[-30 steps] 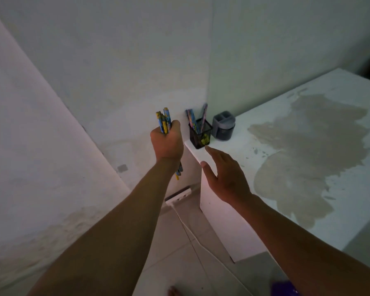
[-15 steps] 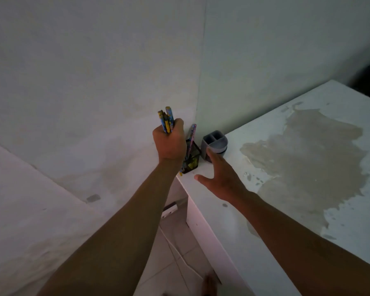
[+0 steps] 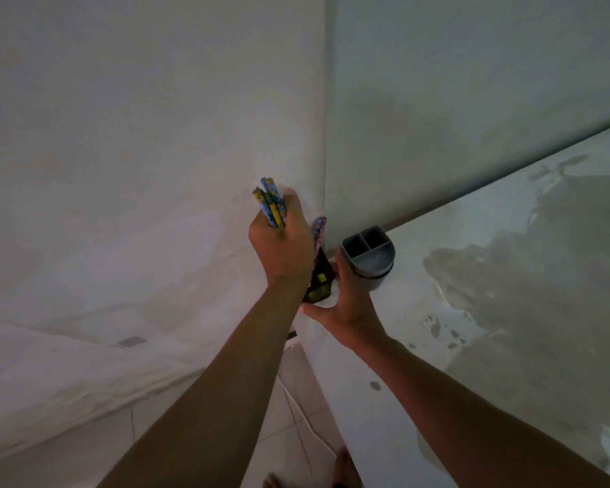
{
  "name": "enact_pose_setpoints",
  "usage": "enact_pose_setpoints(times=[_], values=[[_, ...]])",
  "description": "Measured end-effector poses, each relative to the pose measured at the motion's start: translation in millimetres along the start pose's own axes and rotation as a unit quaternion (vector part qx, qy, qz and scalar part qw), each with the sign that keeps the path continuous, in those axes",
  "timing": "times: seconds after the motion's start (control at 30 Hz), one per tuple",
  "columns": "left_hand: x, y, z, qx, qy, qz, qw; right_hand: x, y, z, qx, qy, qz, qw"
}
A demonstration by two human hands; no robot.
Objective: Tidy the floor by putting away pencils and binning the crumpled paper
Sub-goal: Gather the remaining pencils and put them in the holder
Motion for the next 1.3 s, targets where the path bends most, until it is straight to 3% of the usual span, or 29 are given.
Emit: enact_pose_setpoints(times=[0.13, 0.3, 0.53, 0.83, 1.03, 1.3], values=[[-15.9, -2.0, 3.9, -0.011, -0.052, 0.024, 0.998, 0.8, -1.8, 9.8, 0.031, -0.089, -0.010, 0.995], [-18.5, 1.9, 18.3, -0.033, -0.100, 0.048, 0.993, -6.9, -11.0, 13.4, 0.072, -0.118, -0.011, 0.990], [-59.8, 8.4, 8.1, -0.032, -0.109, -0.053, 0.992, -4.3, -9.5, 11.3, 0.104, -0.084, -0.057, 0.989], [-67.4, 8.1, 12.1, -0.105, -0.113, -0.084, 0.984, -1.3, -10.0, 9.6, 0.099, -0.051, -0.062, 0.992], [-75.8, 13.0, 13.0, -0.158, -0.175, -0.067, 0.970, -10.7, -9.6, 4.8, 0.121, -0.029, -0.098, 0.987], [-50.1, 13.1, -0.5, -0.109, -0.195, 0.000, 0.975, -15.8, -13.7, 6.7, 0.100, -0.026, -0.132, 0.986]])
Point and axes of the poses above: each hand's wrist, its own y-axis away from the middle knuckle, its own z-axis out of the palm, x = y × z, the point moved 8 cm from there along -y, towards the middle knuckle, and after that the axes turned 4 degrees about -x, right-handed, at the moved point
